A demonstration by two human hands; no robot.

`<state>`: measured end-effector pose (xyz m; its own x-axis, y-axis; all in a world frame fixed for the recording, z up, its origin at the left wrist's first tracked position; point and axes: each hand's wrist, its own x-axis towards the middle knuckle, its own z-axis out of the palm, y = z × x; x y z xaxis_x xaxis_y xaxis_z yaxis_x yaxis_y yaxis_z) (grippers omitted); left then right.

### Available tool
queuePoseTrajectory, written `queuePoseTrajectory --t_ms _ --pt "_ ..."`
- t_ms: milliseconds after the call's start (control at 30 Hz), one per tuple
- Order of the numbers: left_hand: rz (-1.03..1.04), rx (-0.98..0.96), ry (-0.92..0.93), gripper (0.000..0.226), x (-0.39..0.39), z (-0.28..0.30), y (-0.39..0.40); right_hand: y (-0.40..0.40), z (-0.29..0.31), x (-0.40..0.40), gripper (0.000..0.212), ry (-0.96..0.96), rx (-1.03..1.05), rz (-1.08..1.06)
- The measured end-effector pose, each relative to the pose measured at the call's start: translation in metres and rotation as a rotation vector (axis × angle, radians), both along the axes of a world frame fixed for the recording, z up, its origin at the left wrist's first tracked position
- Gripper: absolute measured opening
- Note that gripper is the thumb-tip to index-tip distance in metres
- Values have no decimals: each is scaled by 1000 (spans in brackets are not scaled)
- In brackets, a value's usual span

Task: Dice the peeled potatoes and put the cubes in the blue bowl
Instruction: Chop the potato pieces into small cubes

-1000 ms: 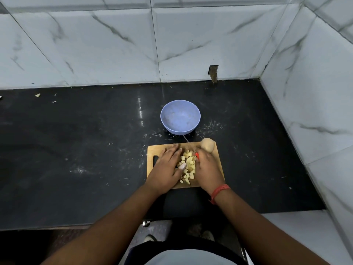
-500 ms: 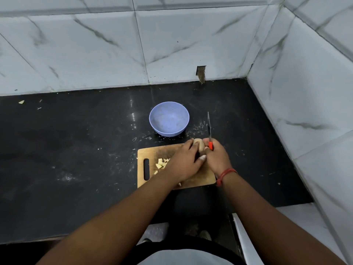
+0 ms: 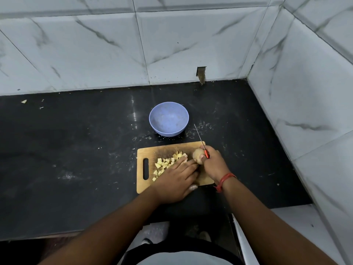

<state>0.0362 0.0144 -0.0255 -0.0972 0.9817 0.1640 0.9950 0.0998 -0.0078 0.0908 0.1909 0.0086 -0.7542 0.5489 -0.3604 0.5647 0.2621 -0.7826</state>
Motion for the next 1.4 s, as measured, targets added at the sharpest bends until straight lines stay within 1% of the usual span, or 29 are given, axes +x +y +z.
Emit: queuePoseTrajectory --t_ms 67,100,400,533,700,767,867,933,1033,1133,1233,1300,1400 --pt "-117 -17 33 46 -7 -7 -3 0 -2 0 35 3 -16 -24" --pt "-136 -17 34 45 -11 -10 -3 0 -2 0 35 6 -24 -34" --pt "48 47 -44 42 -31 -17 -4 -1 -1 -2 35 -16 -50 -51" --pt "63 32 -1 42 -34 -19 -5 0 1 -1 36 -35 -45 -30" --pt "83 84 65 43 -28 -14 -6 2 1 -6 36 -50 -61 17" --pt "45 96 82 40 -28 -11 -9 0 2 -8 35 -36 -77 10" --pt "-94 59 115 40 -27 -12 -13 -1 5 -8 35 -32 -83 7" --pt "-116 39 113 41 -29 -11 -16 -1 5 -8 35 -37 -78 13" --pt "-43 59 68 40 -32 -9 -20 0 5 -8 35 -37 -83 13" --pt "42 77 -18 45 -27 -4 -18 1 6 -7 35 -14 -98 10" --pt "189 123 -160 54 -18 8 -3 -2 11 -5 27 6 -149 4" --pt "260 112 -220 58 -15 14 7 -5 11 -4 20 -2 -159 0" --pt "256 67 -253 60 -14 14 12 -9 10 -2 19 -29 -148 -6"
